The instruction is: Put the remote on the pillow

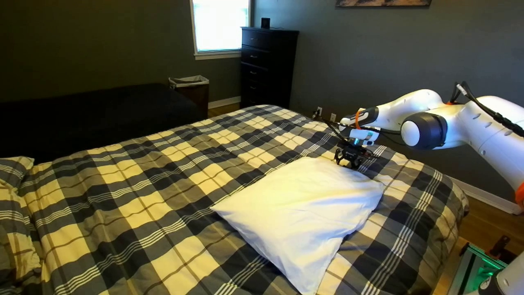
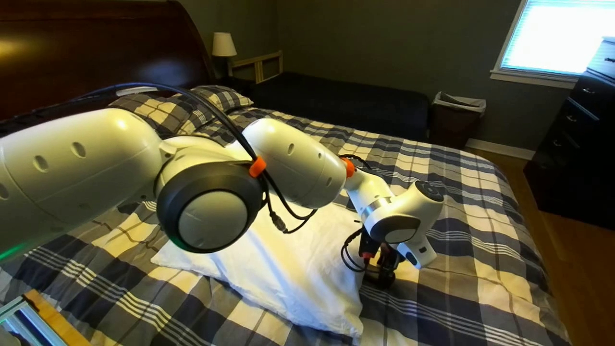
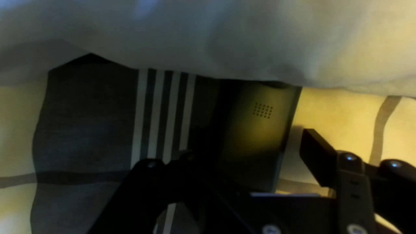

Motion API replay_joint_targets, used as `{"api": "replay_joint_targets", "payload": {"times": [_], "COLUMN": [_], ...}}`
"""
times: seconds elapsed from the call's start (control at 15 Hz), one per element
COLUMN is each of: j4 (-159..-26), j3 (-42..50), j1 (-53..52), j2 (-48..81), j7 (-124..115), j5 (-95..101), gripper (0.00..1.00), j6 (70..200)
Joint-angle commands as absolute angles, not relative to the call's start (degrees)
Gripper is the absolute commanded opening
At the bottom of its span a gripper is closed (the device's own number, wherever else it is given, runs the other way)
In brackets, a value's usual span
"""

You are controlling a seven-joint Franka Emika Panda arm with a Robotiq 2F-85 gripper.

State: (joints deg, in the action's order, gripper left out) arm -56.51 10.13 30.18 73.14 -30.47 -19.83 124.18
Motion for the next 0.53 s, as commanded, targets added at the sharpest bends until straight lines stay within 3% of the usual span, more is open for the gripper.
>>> {"api": "replay_joint_targets", "payload": {"times": [0.0,0.13,0.47], "j4": [-51.2,-50.2,-50.6], "j3": [9.8,9.9,10.7], "j1": [31.0,31.0,31.4], "j2": [76.5,77.1,75.4], "j7": [-32.3,-33.2,-34.1], "j5": [-20.2,-20.0,-19.9], "gripper": [0.44,0.34,0.32], "j6": [121.1,121.0,123.2]}}
